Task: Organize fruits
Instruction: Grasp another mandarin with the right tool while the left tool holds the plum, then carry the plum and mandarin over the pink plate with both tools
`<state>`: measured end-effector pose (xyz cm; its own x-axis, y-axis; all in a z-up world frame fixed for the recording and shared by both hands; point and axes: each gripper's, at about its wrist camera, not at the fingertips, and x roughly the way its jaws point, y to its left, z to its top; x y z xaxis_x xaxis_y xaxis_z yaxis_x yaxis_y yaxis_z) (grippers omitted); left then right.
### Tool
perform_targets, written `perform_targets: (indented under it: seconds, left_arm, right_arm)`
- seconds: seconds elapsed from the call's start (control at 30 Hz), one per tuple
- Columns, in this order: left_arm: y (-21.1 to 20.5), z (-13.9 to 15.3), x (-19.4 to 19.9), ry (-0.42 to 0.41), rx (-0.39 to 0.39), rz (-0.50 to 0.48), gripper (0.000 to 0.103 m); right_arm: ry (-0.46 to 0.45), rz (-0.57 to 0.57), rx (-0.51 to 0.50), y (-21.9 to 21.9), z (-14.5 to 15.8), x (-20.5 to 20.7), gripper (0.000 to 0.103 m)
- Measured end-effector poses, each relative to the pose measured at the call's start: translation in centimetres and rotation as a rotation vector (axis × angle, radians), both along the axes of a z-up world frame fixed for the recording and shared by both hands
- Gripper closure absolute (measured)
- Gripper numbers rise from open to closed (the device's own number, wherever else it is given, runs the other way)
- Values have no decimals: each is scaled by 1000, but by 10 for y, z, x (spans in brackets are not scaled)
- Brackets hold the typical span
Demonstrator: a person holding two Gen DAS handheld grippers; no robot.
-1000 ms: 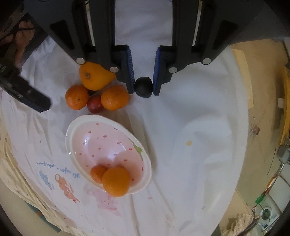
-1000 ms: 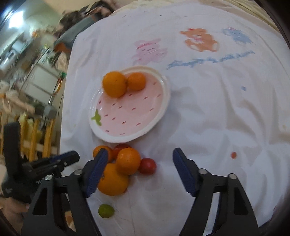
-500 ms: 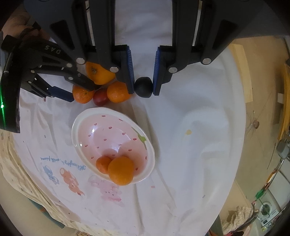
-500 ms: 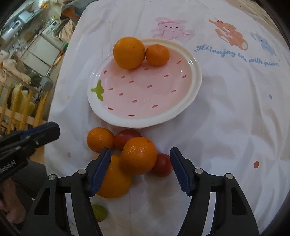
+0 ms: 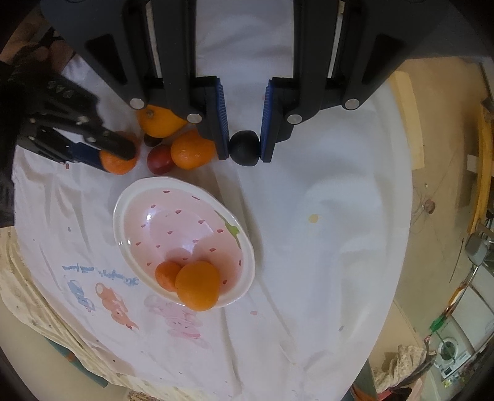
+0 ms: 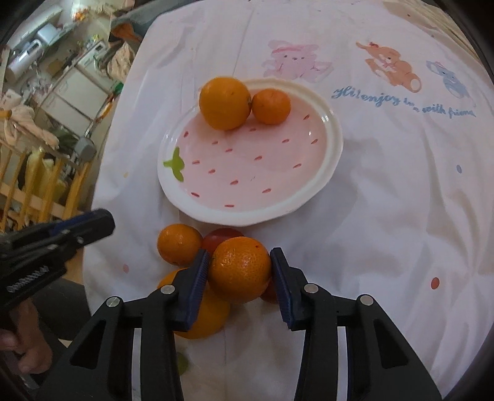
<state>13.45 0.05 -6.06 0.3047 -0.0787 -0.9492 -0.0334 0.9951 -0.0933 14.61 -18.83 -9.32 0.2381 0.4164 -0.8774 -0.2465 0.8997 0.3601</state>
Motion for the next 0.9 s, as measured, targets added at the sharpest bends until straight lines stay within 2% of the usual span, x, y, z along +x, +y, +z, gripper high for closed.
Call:
perform_targets:
  seconds: [0.53,0.9]
  left_arm:
    - [-4,5,-8,-99,87,-43,86]
    - [9,19,-8,-151,81,20,86]
  right_arm:
    - [-69,-64,71,-25,35,-8,61]
    - [-157,-162,129,-62,71,-9,61]
